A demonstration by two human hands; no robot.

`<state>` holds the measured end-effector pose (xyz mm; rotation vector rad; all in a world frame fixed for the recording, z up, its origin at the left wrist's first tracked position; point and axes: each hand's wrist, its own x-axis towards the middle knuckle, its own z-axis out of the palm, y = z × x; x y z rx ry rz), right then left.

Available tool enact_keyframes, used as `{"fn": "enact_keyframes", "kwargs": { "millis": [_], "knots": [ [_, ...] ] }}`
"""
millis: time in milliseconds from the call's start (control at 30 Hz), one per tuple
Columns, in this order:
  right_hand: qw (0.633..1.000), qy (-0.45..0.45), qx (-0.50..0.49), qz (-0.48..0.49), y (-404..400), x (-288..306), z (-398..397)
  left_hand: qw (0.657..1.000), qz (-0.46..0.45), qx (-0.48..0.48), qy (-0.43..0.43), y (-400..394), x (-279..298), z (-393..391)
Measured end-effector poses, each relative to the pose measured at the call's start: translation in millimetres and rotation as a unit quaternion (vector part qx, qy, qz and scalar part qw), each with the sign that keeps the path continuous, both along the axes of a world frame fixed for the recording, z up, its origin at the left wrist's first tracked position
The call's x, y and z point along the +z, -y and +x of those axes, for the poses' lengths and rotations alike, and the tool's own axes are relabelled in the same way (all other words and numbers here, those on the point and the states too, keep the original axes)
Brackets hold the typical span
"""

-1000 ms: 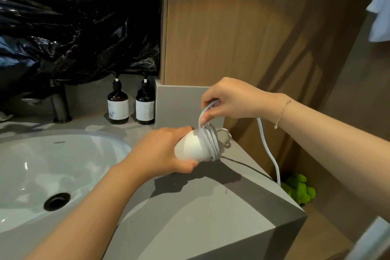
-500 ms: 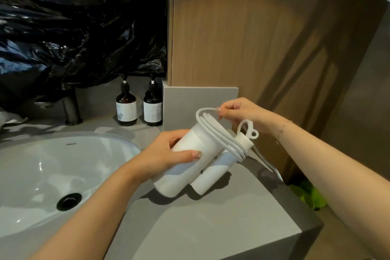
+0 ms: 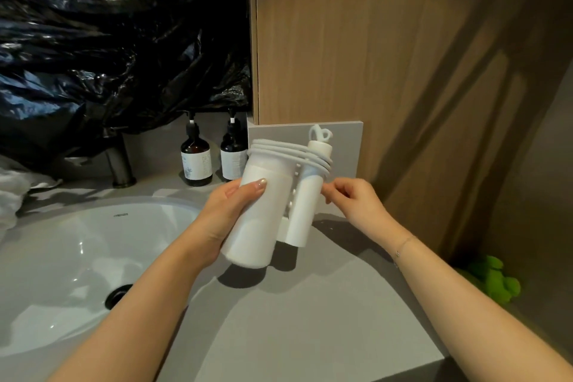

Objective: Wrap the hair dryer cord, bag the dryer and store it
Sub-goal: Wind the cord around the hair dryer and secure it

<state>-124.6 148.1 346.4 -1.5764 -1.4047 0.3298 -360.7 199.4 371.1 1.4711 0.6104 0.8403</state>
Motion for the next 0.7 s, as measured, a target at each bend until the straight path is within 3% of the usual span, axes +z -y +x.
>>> {"fn": "enact_keyframes", "kwargs": {
  "millis": [467, 700],
  "knots": [
    [0.972, 0.231, -0.041, -0.02, 18, -2, 9, 0.989, -0.021, 0.135, -0.049, -10, -5, 2],
    [0.944, 0.292, -0.106, 0.114, 18, -2, 9, 0.982, -0.028, 0.176, -0.063, -13, -7, 4]
  ]
}}
